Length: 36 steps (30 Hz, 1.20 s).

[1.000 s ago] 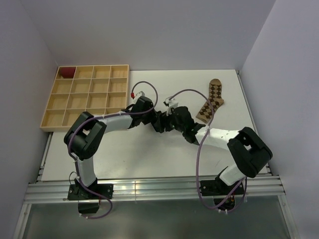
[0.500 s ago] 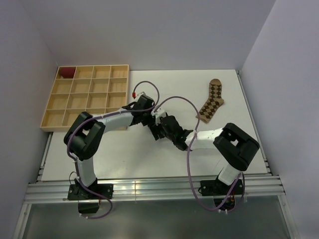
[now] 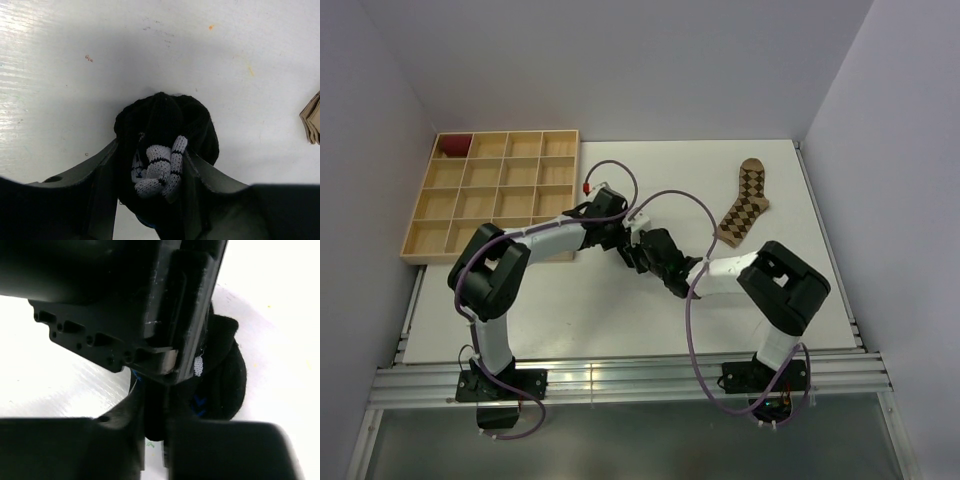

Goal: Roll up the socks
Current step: Roll the sock at the center of the board.

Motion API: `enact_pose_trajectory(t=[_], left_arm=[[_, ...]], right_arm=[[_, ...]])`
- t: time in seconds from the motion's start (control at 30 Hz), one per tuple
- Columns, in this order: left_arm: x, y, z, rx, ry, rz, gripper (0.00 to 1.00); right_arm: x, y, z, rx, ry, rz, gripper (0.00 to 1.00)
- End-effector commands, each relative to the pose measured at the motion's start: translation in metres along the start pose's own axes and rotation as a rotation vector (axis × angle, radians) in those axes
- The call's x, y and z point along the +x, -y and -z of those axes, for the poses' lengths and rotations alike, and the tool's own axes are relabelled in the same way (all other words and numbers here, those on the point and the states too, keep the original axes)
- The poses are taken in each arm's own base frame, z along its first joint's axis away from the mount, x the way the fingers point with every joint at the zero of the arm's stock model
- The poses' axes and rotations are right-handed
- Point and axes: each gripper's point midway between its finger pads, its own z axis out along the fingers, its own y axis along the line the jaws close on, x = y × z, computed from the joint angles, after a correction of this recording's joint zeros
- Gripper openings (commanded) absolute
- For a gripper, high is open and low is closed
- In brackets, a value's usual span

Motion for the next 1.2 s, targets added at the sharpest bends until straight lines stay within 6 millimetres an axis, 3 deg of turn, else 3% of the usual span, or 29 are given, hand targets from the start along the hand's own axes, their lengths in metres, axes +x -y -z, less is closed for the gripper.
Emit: enact_pose_trajectory(t=[0.0, 0.17, 0.23, 0.3, 0.4, 0.53, 0.6, 0.63, 0.73, 0.97, 1.17], left_arm=[[0.042, -0.026, 0.002, -0.082, -0.146, -0.064, 0.48], [0.032, -0.013, 0.008, -0.028, -0.112, -0.07, 0.64], [0.025, -0.006, 0.014, 0.002, -0.084, -0.07, 0.77], [0.02, -0.001, 0.016, 0.035, -0.053, -0.065, 0.87], [0.009, 0.006, 0.026, 0.09, 0.008, -0.042, 0.94], [-0.012, 0.014, 0.047, 0.168, 0.109, 0.015, 0.96], [-0.014, 0.009, 0.051, 0.185, 0.138, 0.036, 0.97], [-0.025, 0.018, 0.059, 0.233, 0.185, 0.047, 0.96], [-0.024, 0.015, 0.063, 0.261, 0.209, 0.053, 0.97], [-0.018, 0.002, 0.045, 0.237, 0.203, 0.1, 0.94], [-0.032, 0.0, 0.038, 0.269, 0.244, 0.183, 0.94]], right_arm=[[0.034, 0.003, -0.002, -0.052, -0.128, -0.097, 0.0], [0.039, 0.003, 0.002, -0.202, -0.193, -0.255, 0.0], [0.041, 0.012, 0.001, -0.234, -0.22, -0.338, 0.0], [0.042, 0.006, 0.001, -0.318, -0.26, -0.414, 0.0], [0.044, 0.007, 0.0, -0.394, -0.305, -0.516, 0.0], [0.049, 0.009, -0.002, -0.462, -0.354, -0.614, 0.0], [0.052, 0.012, -0.005, -0.473, -0.371, -0.674, 0.0], [0.053, 0.011, -0.004, -0.492, -0.38, -0.693, 0.0], [0.054, 0.012, -0.006, -0.512, -0.399, -0.734, 0.0], [0.051, 0.009, -0.01, -0.56, -0.428, -0.777, 0.0], [0.058, 0.006, -0.012, -0.571, -0.463, -0.813, 0.0]])
